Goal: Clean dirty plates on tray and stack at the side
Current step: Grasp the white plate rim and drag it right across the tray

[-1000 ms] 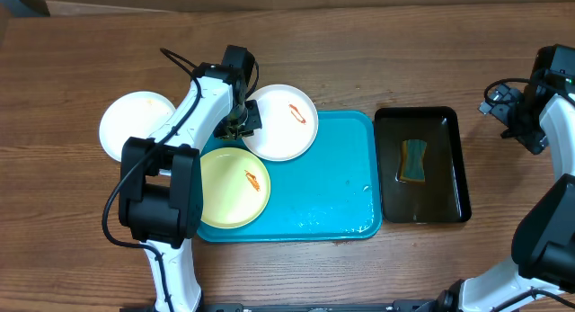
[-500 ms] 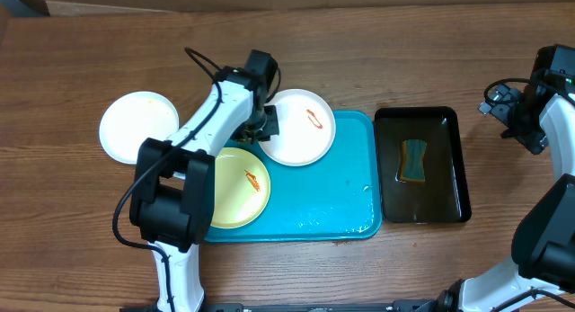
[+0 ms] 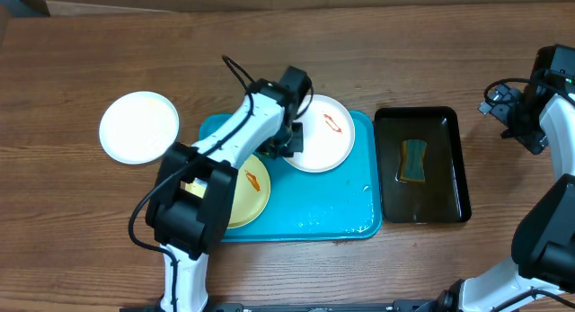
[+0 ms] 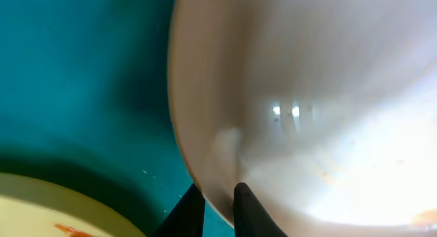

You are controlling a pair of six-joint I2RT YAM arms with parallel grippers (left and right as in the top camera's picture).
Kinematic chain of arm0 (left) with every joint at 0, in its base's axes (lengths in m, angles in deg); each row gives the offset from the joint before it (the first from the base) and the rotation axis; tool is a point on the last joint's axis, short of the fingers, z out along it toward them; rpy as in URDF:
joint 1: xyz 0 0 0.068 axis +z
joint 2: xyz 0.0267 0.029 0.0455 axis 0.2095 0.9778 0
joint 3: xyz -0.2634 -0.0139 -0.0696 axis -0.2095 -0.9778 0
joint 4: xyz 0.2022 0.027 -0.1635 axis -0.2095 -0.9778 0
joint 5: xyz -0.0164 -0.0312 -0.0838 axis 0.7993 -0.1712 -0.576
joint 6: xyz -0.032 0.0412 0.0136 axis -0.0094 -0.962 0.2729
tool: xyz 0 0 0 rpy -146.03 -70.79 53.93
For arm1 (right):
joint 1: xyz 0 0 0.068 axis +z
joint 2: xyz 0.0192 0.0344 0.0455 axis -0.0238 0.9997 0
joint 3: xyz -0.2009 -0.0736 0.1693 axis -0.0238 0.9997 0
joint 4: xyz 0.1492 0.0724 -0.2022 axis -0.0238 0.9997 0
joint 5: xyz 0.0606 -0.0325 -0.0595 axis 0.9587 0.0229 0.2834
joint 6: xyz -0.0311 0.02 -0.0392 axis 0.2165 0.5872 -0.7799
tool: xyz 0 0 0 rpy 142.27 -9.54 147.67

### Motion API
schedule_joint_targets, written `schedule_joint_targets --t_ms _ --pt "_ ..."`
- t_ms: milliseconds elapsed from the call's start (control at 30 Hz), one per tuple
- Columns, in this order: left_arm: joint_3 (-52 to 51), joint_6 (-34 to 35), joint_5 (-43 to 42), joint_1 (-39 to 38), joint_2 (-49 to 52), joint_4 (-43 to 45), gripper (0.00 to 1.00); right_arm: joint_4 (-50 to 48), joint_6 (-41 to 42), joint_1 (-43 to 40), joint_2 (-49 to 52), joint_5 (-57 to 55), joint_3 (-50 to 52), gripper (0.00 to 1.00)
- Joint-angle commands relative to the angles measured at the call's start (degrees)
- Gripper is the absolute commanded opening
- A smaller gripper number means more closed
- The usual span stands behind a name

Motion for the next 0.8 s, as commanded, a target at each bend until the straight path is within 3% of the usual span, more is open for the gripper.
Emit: schedule_joint_targets --t_ms 0,133,267,467,633,767 --pt "-1.6 2.1 -0.7 -1.0 0.7 0.3 0.16 -0.2 0.1 0.0 -0.5 -0.6 0.2 1.0" --pt "-1.7 2.0 -2.8 -1.1 0.7 -0.7 0.07 -0.2 0.1 0.0 -0.5 -0.6 0.2 1.0" --pt "-1.7 1.8 -4.8 -1.2 0.7 -2.4 0.07 -0.2 0.1 0.0 -0.5 -0.6 0.2 1.0" --pt "-1.6 0.0 -5.4 -1.2 0.7 -5.9 0.1 -0.2 0.1 0.0 -0.5 -0.6 0.2 1.0" --pt "-1.6 -1.0 -2.9 -0.9 0.7 -5.0 0.24 -0.2 0.1 0.0 -0.5 -0.6 0.2 1.0" --pt "-1.4 -1.0 -2.8 -0.1 0.7 -3.8 0.24 -0.2 0.1 0.0 -0.5 -0.6 0.2 1.0"
